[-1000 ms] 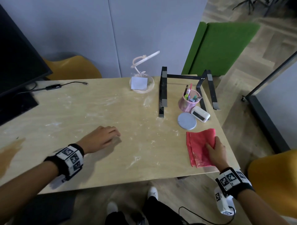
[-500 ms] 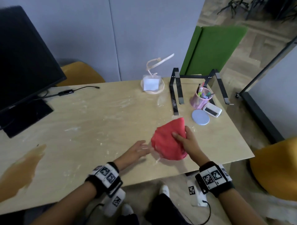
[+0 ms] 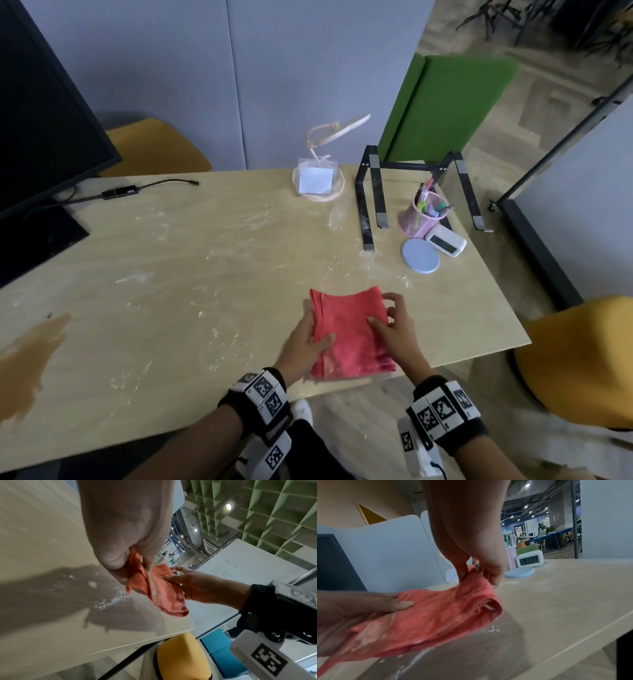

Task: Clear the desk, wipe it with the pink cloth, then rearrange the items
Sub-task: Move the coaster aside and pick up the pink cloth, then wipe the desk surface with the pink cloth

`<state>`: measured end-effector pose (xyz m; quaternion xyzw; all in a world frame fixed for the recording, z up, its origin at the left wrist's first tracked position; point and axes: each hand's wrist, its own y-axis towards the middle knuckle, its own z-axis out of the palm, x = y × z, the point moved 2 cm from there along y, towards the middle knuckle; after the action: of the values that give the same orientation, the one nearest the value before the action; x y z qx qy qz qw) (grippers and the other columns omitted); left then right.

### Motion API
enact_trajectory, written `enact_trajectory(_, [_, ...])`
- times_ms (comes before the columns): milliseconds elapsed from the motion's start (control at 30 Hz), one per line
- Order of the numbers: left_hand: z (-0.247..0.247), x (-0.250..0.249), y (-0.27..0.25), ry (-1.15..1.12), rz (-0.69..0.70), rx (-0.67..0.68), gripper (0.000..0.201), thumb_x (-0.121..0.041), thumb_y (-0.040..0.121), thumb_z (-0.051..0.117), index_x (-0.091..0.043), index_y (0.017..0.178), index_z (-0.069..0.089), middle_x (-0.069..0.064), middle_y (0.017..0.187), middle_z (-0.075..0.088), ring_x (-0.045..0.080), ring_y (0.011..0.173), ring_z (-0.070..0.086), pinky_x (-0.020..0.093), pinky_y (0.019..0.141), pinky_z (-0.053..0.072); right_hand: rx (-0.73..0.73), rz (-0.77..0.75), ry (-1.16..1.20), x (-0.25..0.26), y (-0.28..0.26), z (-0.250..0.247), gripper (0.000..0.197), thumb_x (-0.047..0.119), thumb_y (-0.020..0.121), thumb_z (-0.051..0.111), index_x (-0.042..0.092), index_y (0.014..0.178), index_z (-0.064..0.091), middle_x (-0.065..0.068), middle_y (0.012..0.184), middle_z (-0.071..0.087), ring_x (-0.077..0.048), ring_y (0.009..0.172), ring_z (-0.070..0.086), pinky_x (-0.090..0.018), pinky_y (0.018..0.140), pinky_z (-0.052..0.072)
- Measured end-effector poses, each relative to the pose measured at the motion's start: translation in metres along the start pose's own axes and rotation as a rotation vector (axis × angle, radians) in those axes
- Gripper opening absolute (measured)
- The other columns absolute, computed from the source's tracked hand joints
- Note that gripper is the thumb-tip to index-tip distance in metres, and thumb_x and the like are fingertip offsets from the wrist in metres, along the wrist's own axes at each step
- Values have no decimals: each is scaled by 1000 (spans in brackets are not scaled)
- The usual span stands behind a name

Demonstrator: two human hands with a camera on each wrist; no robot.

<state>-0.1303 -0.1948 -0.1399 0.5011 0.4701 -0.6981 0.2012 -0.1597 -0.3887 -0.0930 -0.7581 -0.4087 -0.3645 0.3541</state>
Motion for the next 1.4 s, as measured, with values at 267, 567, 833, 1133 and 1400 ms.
enact_trajectory(267, [50, -21, 61, 170, 24, 50, 51, -46, 73, 63, -64, 113, 38, -9, 126, 58, 18, 115, 59, 48, 96, 50, -202, -134, -213, -16, 49, -43, 26, -11, 76, 51, 12, 81, 59, -10, 83, 60, -13, 72, 55, -11, 63, 38])
enact_trajectory(567, [66, -57, 75, 345, 84, 31, 76, -50, 72, 63, -16, 136, 36, 5, 132, 49, 20, 123, 47, 42, 105, 40, -205, 146, -666, -43, 89, -54, 41, 31, 93, 47, 16, 131, 44, -14, 146, 28, -31, 136, 21, -57, 109, 17])
enact_trajectory(833, [-63, -18, 67, 878, 176, -350, 86, -53, 66, 32, -2, 134, 45, 16, 145, 40, 36, 135, 36, 45, 108, 32, -100, 107, -494, -56, 78, 9, 120, 70, 72, 57, 6, 147, -10, -6, 156, -16, -19, 143, -18, -41, 113, -16])
enact_trajectory(1133, [-138, 2, 67, 1077, -58, -139, 101, -76, 69, 8, -19, 148, -17, -12, 148, -36, 11, 136, -34, 46, 115, -12, -369, 169, -555, -61, 103, 41, 71, 51, 89, 15, 12, 148, 9, -7, 158, 8, -26, 146, 3, -47, 117, -2])
enact_trajectory(1400, [-132, -1, 73, 1078, -165, -57, 120, -92, 41, -24, -15, 132, -36, -9, 139, -49, 15, 131, -43, 45, 111, -21, -243, 30, -568, -57, 119, 47, 63, 41, 91, 11, 19, 149, 9, -1, 158, 2, -21, 146, -5, -41, 116, -9])
